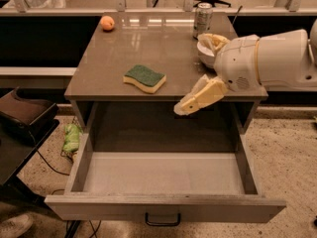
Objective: Move sponge near orange
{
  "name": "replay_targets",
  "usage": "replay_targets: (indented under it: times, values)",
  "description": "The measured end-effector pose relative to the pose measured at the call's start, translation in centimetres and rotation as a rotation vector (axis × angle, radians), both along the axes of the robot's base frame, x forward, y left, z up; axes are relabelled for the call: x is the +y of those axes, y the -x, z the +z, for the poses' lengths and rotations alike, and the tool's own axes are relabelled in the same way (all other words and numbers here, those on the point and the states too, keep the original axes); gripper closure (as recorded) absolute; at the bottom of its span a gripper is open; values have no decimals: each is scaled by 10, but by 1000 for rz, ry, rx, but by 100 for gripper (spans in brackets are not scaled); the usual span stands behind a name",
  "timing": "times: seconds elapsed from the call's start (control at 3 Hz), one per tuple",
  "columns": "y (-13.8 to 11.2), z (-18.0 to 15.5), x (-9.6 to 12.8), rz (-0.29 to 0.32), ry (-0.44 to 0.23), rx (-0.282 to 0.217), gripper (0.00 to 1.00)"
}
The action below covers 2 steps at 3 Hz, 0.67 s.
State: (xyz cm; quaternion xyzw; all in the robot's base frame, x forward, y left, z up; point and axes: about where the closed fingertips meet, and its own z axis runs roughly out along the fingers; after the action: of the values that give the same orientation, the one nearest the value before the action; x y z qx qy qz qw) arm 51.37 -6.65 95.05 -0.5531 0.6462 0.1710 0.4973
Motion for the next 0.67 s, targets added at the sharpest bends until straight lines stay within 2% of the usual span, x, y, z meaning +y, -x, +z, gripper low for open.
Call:
replay_targets:
  times: [0.33, 0.67]
  values:
    - [-6, -6, 8, 11, -9, 12, 0]
    - [-29, -38, 42, 36, -79, 50, 0]
